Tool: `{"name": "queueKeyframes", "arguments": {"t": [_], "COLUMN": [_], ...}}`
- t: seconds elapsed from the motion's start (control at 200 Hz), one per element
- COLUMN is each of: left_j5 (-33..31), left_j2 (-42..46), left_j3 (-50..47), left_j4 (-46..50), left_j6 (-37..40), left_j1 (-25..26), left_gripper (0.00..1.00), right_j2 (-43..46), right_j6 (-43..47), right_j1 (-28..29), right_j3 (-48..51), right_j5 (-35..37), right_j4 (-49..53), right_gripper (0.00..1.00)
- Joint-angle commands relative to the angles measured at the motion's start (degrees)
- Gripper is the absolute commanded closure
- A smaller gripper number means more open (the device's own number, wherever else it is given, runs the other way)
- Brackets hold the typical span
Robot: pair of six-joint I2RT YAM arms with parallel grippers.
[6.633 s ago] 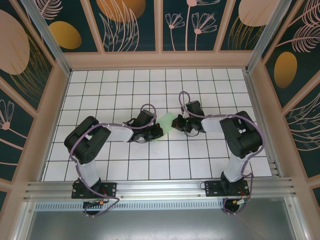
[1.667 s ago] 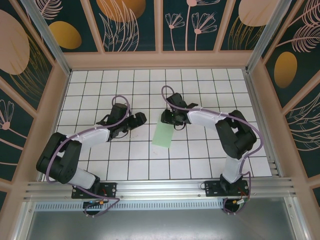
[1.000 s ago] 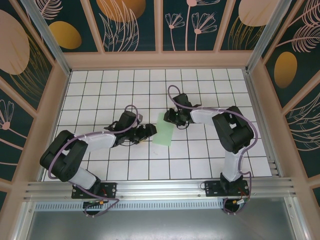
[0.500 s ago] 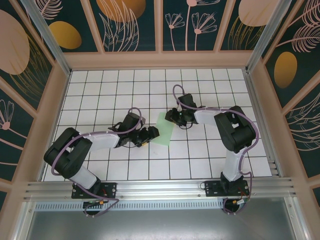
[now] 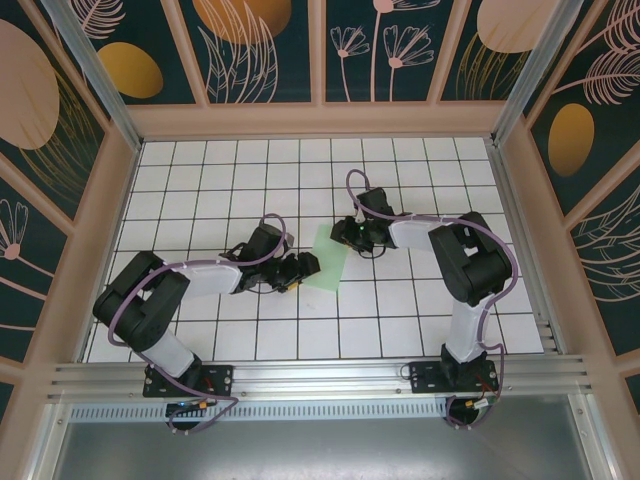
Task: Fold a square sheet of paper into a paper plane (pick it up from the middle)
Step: Fold the triangle a second time at the center of the table.
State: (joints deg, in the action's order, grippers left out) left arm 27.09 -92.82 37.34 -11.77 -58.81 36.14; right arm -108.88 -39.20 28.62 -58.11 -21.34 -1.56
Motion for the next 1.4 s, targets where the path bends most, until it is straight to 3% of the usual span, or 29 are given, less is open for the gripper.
{"name": "queueKeyframes", "arguments": {"t": [0.0, 0.345, 0.841, 1.046, 1.151, 1.396], "left_j5": [1.59, 5.63, 7.44, 4.67, 3.20, 1.72], "left_j2": [-0.74, -0.08, -8.77, -10.10, -10.33, -10.63], "left_j3": [1.44, 2.17, 6.38, 6.60, 6.27, 5.81], "left_j4": [-1.72, -7.84, -15.67, -15.36, -14.45, -14.05], "left_j6": [0.10, -0.46, -3.45, -2.57, -2.24, -1.90], "left_j1": [0.36, 0.39, 0.37, 0.40, 0.42, 0.39], "left_gripper": [0.27, 0.40, 0.39, 0.39, 0.45, 0.62], "right_j2": [-4.91, -5.40, -4.90, 0.90, 5.32, 13.11], "right_j6": [0.37, 0.65, 0.83, 4.21, 7.24, 8.76], "right_j1": [-0.63, -0.67, -1.15, -3.78, -5.07, -5.25], "right_j3": [3.44, 3.40, 3.49, 4.39, 4.66, 11.43], "right_j5": [5.17, 4.95, 2.70, -5.78, -11.61, -17.70], "right_j4": [4.40, 4.81, 4.57, 0.57, -0.61, -1.49], "right_gripper": [0.62, 0.62, 0.64, 0.64, 0.64, 0.64]}}
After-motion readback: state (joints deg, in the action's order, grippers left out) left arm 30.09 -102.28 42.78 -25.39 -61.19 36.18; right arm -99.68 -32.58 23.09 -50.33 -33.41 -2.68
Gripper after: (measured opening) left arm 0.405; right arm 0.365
